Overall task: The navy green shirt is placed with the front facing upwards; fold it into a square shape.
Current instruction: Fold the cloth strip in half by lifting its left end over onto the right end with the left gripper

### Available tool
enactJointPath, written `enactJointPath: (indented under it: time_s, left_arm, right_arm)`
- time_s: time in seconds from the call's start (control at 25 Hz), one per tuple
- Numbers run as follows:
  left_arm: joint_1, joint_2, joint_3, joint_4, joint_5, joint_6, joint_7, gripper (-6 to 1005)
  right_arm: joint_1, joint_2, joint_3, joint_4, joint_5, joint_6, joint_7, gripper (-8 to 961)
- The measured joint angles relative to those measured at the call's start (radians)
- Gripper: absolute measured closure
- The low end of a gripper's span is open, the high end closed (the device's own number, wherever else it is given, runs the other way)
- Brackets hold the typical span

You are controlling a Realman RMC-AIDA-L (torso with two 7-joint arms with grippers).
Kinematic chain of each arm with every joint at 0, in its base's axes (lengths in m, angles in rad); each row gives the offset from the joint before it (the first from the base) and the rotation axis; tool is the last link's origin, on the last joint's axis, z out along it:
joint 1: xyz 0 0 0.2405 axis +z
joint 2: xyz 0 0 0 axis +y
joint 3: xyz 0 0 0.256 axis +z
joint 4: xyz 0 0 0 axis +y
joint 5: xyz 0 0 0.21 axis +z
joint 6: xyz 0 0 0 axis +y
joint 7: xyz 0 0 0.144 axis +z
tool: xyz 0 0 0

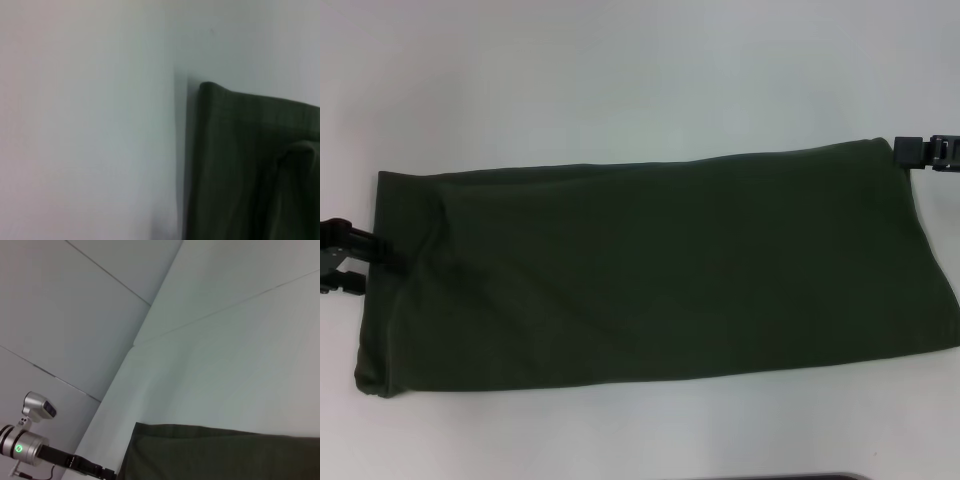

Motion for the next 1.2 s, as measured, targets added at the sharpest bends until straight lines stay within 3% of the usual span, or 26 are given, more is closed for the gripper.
enactJointPath:
  time_s: [1.2]
  left_arm:
    - [-0.017,-0.007,0.0,0.023,0.019,-0.008,-0.013,309]
  right_arm:
    - [-0.001,-0.002,0.0,0.0,-0.002,-0.001,0.012,280]
